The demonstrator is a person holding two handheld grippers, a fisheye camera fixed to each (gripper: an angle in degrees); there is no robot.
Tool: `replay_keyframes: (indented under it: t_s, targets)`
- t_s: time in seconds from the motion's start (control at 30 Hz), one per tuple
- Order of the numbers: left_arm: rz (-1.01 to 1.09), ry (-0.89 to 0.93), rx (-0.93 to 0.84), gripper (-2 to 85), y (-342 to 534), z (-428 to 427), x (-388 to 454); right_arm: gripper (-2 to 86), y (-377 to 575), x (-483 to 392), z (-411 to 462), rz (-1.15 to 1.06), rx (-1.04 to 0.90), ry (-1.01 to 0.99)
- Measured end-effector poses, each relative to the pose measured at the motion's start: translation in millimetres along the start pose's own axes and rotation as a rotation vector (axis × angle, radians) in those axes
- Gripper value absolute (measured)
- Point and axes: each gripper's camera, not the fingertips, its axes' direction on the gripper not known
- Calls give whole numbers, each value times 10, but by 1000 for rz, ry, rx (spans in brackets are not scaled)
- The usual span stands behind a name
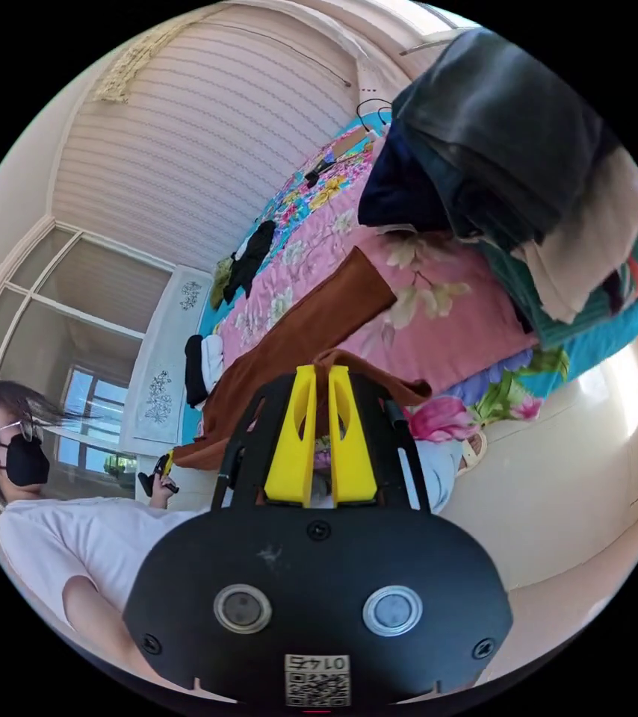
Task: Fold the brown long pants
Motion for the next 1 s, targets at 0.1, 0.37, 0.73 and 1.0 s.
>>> replay_keyframes:
  t_s: [0.1,0.37,0.73,1.0]
  targets:
    - [42,-4,-26,-7,-384,279,172,16,-517,-243,228,-76,-27,73]
    - [60,-46,-66,-6,-1283,1109,481,18,-1760,-496,1096,-60,-90,181]
    - [-36,-119,-119,64,-1807,2007,396,75,-2430,-202,1757,178,-3,186]
    - [-57,-181,13,71,-1277,1185,-75,103,-1690,250,1463,222,110,138]
